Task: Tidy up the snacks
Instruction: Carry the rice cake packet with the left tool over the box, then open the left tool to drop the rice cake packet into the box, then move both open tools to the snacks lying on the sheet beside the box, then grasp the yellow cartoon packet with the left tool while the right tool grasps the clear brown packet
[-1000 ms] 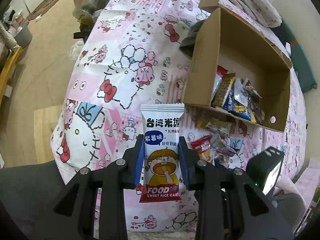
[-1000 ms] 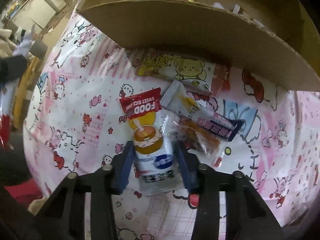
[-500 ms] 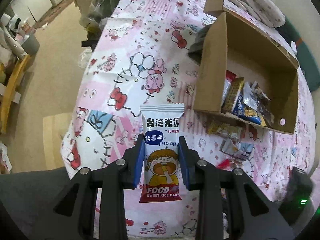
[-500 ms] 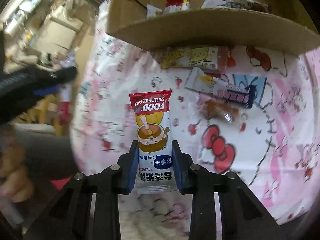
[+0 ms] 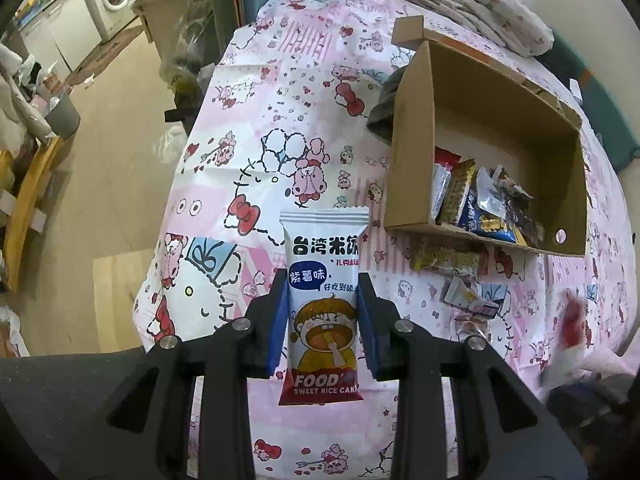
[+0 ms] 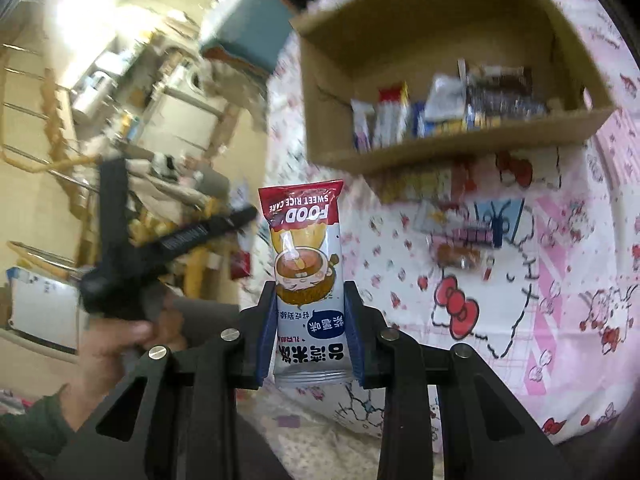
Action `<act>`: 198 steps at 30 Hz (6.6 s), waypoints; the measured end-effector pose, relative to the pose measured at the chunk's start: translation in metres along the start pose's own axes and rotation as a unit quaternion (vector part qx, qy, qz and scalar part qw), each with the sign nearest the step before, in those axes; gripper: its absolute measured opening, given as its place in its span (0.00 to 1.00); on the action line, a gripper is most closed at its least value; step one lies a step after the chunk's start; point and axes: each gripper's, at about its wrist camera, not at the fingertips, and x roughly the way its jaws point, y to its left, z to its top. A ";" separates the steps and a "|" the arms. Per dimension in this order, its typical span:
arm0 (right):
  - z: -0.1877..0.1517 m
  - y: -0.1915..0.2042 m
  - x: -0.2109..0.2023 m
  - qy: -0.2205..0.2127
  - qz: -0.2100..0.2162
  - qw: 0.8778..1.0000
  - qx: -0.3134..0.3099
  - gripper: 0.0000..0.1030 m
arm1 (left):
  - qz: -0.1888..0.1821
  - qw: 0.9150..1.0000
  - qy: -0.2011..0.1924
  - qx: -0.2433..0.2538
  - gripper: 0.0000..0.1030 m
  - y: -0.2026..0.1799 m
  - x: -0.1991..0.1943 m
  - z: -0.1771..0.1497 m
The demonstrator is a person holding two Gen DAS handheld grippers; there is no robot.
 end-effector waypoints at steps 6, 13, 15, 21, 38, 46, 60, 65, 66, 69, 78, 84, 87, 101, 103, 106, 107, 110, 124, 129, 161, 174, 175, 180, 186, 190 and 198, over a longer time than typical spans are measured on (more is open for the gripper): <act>0.015 0.003 -0.042 -0.069 0.006 0.998 -0.010 0.32 | -0.025 0.999 -0.021 0.001 0.27 -0.008 -0.017 0.002; 0.034 -0.009 -0.087 -0.130 -0.005 0.991 -0.001 0.32 | -0.033 0.997 -0.063 0.040 0.27 -0.034 -0.044 0.017; 0.040 -0.014 -0.097 -0.143 -0.012 0.990 0.003 0.32 | -0.038 0.995 -0.071 0.051 0.27 -0.043 -0.049 0.025; 0.061 -0.027 -0.113 -0.159 -0.035 0.987 0.010 0.32 | -0.055 0.992 -0.085 0.078 0.27 -0.067 -0.057 0.052; 0.124 -0.085 -0.061 -0.157 -0.078 0.982 0.069 0.32 | -0.068 0.987 -0.073 0.129 0.27 -0.124 -0.004 0.099; 0.133 -0.103 -0.024 -0.128 -0.113 0.983 0.062 0.32 | -0.055 0.988 -0.060 0.134 0.27 -0.130 0.030 0.097; 0.130 -0.117 -0.008 -0.110 -0.145 0.980 0.079 0.33 | -0.058 0.984 -0.081 0.145 0.27 -0.134 0.044 0.090; 0.130 -0.115 -0.007 -0.107 -0.142 0.981 0.075 0.34 | -0.062 0.984 -0.077 0.148 0.27 -0.136 0.045 0.092; 0.130 -0.115 -0.007 -0.107 -0.141 0.981 0.075 0.34 | -0.062 0.984 -0.078 0.146 0.27 -0.136 0.045 0.092; 0.131 -0.114 -0.006 -0.105 -0.137 0.982 0.073 0.34 | -0.066 0.984 -0.077 0.144 0.27 -0.135 0.045 0.092; 0.133 -0.110 -0.007 -0.115 -0.141 0.981 0.066 0.68 | -0.068 0.982 -0.084 0.156 0.45 -0.136 0.044 0.090; 0.132 -0.104 -0.017 -0.137 -0.140 0.979 0.059 0.91 | -0.085 0.983 -0.090 0.138 0.87 -0.129 0.035 0.088; 0.128 -0.100 -0.020 -0.142 -0.151 0.977 0.054 0.93 | -0.100 0.980 -0.098 0.142 0.87 -0.129 0.026 0.086; 0.081 -0.063 -0.061 -0.204 -0.227 0.952 0.013 0.94 | -0.097 0.978 -0.120 0.138 0.87 -0.113 -0.009 0.065; 0.072 -0.060 -0.061 -0.200 -0.234 0.951 0.010 0.94 | -0.088 0.979 -0.124 0.136 0.87 -0.109 -0.012 0.060; 0.059 -0.050 -0.062 -0.204 -0.229 0.952 0.001 0.94 | -0.083 0.978 -0.131 0.137 0.87 -0.103 -0.020 0.050; 0.054 -0.048 -0.062 -0.206 -0.226 0.952 0.000 0.94 | -0.083 0.978 -0.132 0.137 0.87 -0.102 -0.021 0.048; 0.042 -0.044 -0.059 -0.190 -0.209 0.959 0.004 0.94 | -0.078 0.978 -0.134 0.142 0.87 -0.097 -0.027 0.035; 0.011 -0.077 -0.054 -0.144 -0.188 0.968 0.081 0.94 | -0.068 0.986 -0.104 0.108 0.87 -0.069 -0.026 0.004; 0.007 -0.106 -0.051 -0.129 -0.200 0.959 0.151 0.94 | -0.048 0.994 -0.080 0.058 0.87 -0.047 -0.016 0.002; 0.056 -0.071 0.130 0.070 -0.146 0.987 -0.024 0.34 | -0.041 0.995 -0.035 -0.087 0.87 0.016 0.004 0.026; 0.003 -0.027 0.122 0.121 -0.088 0.989 -0.003 0.36 | -0.041 0.995 -0.004 -0.087 0.87 0.015 0.016 0.017; 0.003 -0.027 0.119 0.122 -0.094 0.988 -0.007 0.36 | -0.037 0.996 -0.002 -0.084 0.87 0.014 0.018 0.016; 0.004 -0.036 0.090 0.072 -0.122 0.990 0.011 0.36 | -0.034 0.995 0.032 -0.088 0.86 0.012 0.033 0.002; 0.010 -0.055 0.056 0.007 -0.151 0.987 0.061 0.36 | -0.065 0.987 0.112 -0.098 0.72 -0.016 0.071 -0.028; 0.010 -0.068 0.040 -0.012 -0.157 0.984 0.088 0.36 | -0.054 0.988 0.125 -0.075 0.64 -0.038 0.088 -0.032; 0.005 -0.093 0.028 -0.019 -0.187 0.972 0.141 0.36 | -0.024 0.991 0.129 -0.039 0.51 -0.054 0.104 -0.036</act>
